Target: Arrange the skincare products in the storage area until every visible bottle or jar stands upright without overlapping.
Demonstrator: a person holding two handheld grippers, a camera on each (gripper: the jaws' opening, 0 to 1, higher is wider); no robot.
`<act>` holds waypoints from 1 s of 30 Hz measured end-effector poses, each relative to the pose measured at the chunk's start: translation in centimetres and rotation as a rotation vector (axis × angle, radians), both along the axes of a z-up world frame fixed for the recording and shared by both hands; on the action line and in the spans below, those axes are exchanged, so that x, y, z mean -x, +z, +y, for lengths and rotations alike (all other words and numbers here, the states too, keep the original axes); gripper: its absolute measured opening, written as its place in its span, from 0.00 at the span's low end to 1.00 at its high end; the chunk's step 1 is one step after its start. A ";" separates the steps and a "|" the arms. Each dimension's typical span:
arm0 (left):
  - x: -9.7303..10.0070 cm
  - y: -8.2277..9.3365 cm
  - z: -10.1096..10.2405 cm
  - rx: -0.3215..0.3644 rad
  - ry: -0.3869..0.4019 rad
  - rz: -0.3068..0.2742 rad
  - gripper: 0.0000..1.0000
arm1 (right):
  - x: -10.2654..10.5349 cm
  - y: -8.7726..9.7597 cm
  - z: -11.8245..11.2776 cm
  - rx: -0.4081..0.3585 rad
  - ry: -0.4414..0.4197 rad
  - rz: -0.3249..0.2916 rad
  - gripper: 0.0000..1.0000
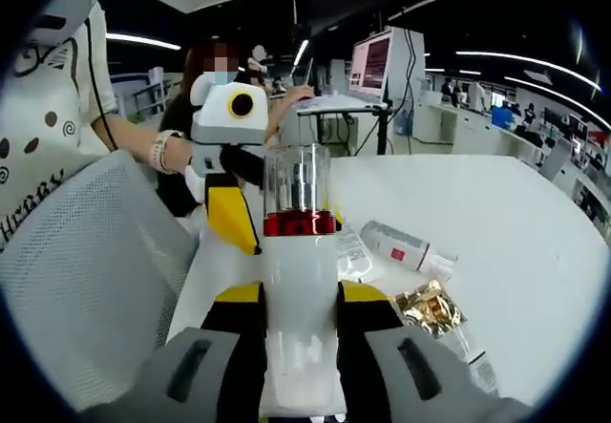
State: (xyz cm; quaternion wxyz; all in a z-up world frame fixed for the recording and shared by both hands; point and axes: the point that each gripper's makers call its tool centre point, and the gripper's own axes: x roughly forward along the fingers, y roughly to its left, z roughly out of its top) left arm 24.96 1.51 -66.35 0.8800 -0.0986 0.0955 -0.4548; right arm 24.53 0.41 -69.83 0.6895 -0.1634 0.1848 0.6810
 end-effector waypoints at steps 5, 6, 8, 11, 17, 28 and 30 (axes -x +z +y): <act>0.2 0.8 -0.8 0.049 -0.053 -0.022 0.38 | 0.8 0.2 -0.1 -0.036 0.031 0.032 0.26; 0.4 1.1 -1.1 0.057 -0.072 -0.036 0.38 | 1.1 0.3 0.0 -0.043 0.037 0.034 0.26; 0.3 1.2 -1.5 0.048 -0.094 -0.041 0.38 | 1.4 0.4 0.0 -0.056 0.046 0.044 0.26; 0.8 1.4 -2.2 0.011 -0.152 -0.070 0.33 | 1.6 0.4 0.0 -0.063 0.055 0.050 0.26; 0.8 2.0 -3.2 -0.026 -0.190 -0.107 0.28 | 1.5 0.7 -0.3 -0.104 0.053 0.064 0.26; 0.6 2.8 -5.8 -0.132 -0.241 -0.123 0.26 | 0.8 0.7 -0.7 -0.095 0.039 0.039 0.27; 0.8 3.0 -6.5 -0.159 -0.249 -0.128 0.26 | 0.5 0.7 -0.8 -0.090 0.036 0.020 0.28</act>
